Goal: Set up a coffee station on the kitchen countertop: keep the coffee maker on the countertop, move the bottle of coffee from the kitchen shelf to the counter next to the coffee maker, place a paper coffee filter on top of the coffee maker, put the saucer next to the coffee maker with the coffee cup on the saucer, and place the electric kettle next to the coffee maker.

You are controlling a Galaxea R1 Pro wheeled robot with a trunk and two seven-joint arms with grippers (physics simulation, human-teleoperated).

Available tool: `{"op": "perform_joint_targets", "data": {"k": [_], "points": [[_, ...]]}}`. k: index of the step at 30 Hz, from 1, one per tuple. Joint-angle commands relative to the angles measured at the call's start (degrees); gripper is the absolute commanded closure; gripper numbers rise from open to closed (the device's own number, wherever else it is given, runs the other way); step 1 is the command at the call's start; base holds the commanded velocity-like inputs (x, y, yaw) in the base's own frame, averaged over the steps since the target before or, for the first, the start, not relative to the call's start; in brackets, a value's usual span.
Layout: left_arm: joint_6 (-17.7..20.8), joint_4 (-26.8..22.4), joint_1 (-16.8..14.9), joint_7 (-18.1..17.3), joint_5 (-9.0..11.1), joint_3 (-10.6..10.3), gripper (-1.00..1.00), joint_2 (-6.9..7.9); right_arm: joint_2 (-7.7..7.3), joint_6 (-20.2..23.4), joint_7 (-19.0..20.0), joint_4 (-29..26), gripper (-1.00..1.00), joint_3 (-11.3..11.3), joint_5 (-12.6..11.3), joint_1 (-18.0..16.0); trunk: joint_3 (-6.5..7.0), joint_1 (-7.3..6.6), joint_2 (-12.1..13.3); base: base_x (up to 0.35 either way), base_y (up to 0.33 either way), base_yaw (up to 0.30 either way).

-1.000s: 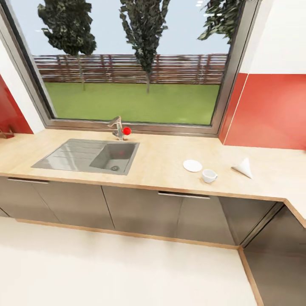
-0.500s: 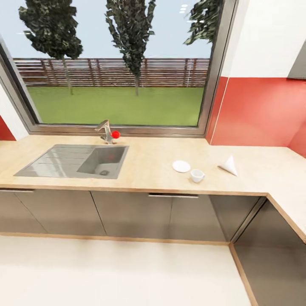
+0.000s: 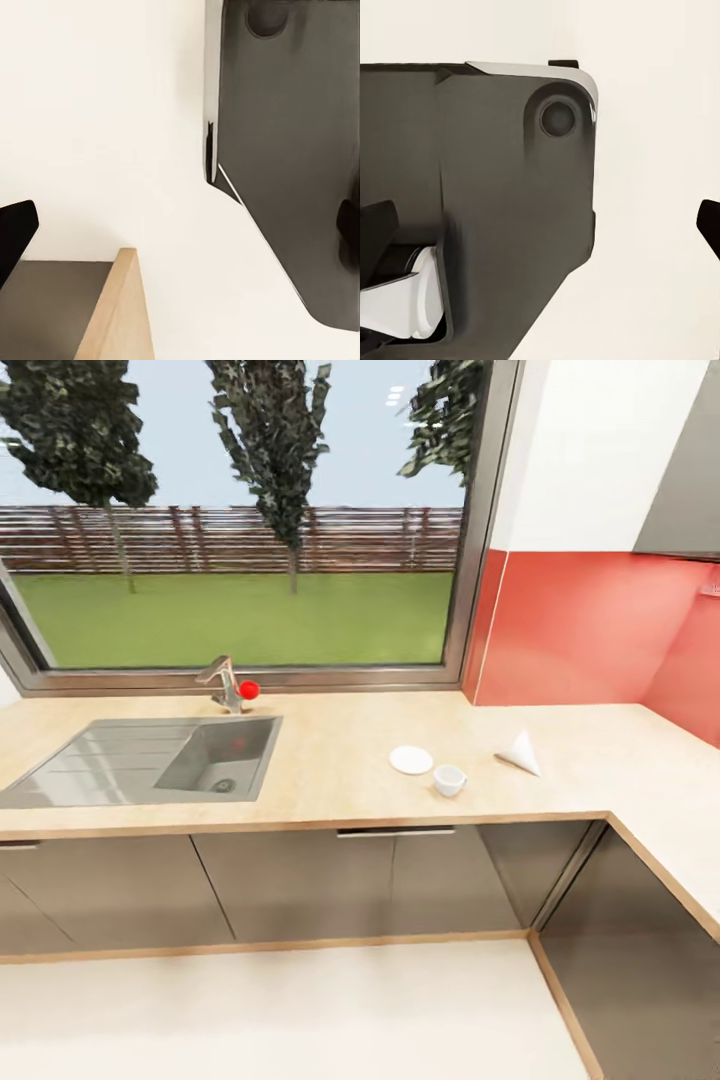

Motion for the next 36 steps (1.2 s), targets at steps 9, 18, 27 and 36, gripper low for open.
{"op": "perform_joint_targets", "data": {"k": [9,18,27,36], "points": [[-0.05,0.29,-0.03,-0.03,0.30,0.00,-1.00,0.04,0.01,-0.08,-0.05,0.02,-1.00,-0.02,-0.02,-0.04,0.54,0.03,-0.10,0.002,0.003,-0.216],[0.04,0.71,0.00,0.04,0.25,-0.03,-1.00,-0.02,0.01,-0.08,-0.07,0.03,-1.00,-0.02,-0.01,-0.04,1.18,0.03,-0.10,0.061,0.068,-0.218],[0.10,0.86,0.34,0.06,0.06,-0.03,-1.00,0.16,0.08,-0.08,-0.07,0.02,-1.00,-0.02,-0.01,-0.04,1.82,0.03,-0.10,0.049,0.054,-0.221],[0.13,0.92,0.62,0.06,0.23,-0.03,-1.00,0.01,0.12,-0.08,-0.22,0.02,-1.00,-0.05,-0.01,-0.04,2.21,0.03,-0.10,0.000,0.000,-0.137]]}}
